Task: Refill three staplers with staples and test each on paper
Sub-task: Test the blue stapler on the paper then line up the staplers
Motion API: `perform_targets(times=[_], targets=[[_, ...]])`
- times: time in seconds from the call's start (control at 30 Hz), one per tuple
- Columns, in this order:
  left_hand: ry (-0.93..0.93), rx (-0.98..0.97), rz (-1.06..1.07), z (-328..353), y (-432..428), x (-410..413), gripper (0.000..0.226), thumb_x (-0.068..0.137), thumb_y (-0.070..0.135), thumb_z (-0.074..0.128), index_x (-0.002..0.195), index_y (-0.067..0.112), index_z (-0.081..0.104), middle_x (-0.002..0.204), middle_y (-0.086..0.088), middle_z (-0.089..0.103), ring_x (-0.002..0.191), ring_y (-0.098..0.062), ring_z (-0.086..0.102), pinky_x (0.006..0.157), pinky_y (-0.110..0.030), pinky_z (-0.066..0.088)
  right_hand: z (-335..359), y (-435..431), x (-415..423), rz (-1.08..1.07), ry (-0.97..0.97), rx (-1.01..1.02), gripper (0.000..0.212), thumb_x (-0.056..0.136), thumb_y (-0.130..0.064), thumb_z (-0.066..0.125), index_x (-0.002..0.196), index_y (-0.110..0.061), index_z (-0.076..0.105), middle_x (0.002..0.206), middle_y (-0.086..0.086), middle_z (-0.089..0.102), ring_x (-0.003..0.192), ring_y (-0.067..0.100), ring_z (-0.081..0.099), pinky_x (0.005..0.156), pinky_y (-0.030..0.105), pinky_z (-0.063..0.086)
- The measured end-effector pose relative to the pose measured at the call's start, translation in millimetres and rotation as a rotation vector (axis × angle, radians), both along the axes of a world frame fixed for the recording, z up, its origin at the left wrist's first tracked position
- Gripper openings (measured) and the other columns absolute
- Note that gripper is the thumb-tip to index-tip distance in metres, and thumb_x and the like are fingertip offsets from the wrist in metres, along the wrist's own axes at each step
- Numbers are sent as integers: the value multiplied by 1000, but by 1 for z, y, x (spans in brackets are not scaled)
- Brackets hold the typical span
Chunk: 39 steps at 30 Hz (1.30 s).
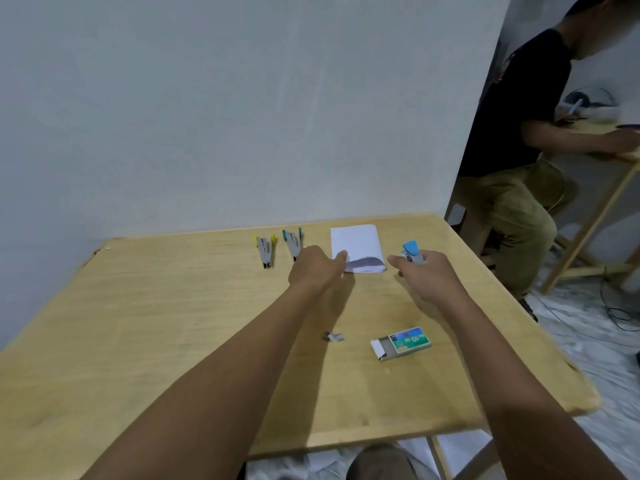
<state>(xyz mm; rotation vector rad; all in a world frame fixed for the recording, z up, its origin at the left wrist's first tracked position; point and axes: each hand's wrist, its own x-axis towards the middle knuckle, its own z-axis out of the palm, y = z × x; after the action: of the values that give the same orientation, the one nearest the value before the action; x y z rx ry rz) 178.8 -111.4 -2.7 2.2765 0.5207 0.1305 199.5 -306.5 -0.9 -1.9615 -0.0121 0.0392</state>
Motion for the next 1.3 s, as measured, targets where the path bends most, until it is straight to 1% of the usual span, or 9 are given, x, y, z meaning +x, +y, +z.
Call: perform_targets(times=[0.07,0.17,0.3,0.4,0.5,0.63,0.7,0.8,1.3], targets=[[42,73,26,-3,-4,15,48,91,52,56,86,5,62,82,-14,60,80,-28,65,51,-27,29,-5,1,24,-19,19,-59,34,84,-44,69,74,-15,56,72,7,56,64,21,47,60,32,34],[72,76,60,-6,-6,31,52,87,49,62,103,0,66,108,-16,69,96,-32,68,61,-28,37,-10,10,49,-50,48,-171,41,83,-49,67,64,-17,50,64,0,53,65,23,52,59,31,35],[105,90,78,-10,-8,39,51,84,42,69,111,-2,66,115,-18,69,104,-33,67,63,-28,33,-9,26,64,-79,70,-300,40,81,-54,68,86,-15,59,79,0,61,70,20,57,52,29,31],[122,129,65,-12,-8,39,50,82,42,69,111,1,68,116,-16,69,104,-31,67,65,-30,42,-7,36,70,-43,96,-328,39,80,-44,72,96,-11,58,81,-1,59,80,24,60,57,30,36],[136,119,51,-12,-8,39,49,82,45,68,108,3,68,109,-15,68,101,-30,67,76,-34,49,-9,42,66,-10,110,-143,29,82,-25,71,98,-2,64,85,6,64,84,29,64,68,32,43],[13,-287,68,-5,6,31,47,85,53,66,107,13,54,99,0,61,90,-20,60,77,-32,48,1,34,39,87,125,194,22,84,-25,73,86,-5,66,74,11,67,62,22,59,60,30,42],[-18,-529,13,5,18,19,49,84,57,66,108,14,61,107,0,69,95,-19,66,79,-31,52,10,23,23,157,129,198,24,84,-34,73,80,-15,58,56,0,47,46,12,39,50,26,32],[-58,-735,-154,16,36,-7,37,90,45,67,108,13,72,107,-1,77,100,-23,72,80,-30,53,19,18,-4,242,110,210,22,84,-36,74,88,-17,63,54,-5,42,45,8,34,47,23,31],[-206,-884,-196,33,52,-157,37,95,33,64,117,3,69,116,-11,73,109,-30,69,105,-49,47,31,41,-128,348,61,372,28,86,-30,75,76,-15,53,52,-9,33,44,10,27,43,20,27]])
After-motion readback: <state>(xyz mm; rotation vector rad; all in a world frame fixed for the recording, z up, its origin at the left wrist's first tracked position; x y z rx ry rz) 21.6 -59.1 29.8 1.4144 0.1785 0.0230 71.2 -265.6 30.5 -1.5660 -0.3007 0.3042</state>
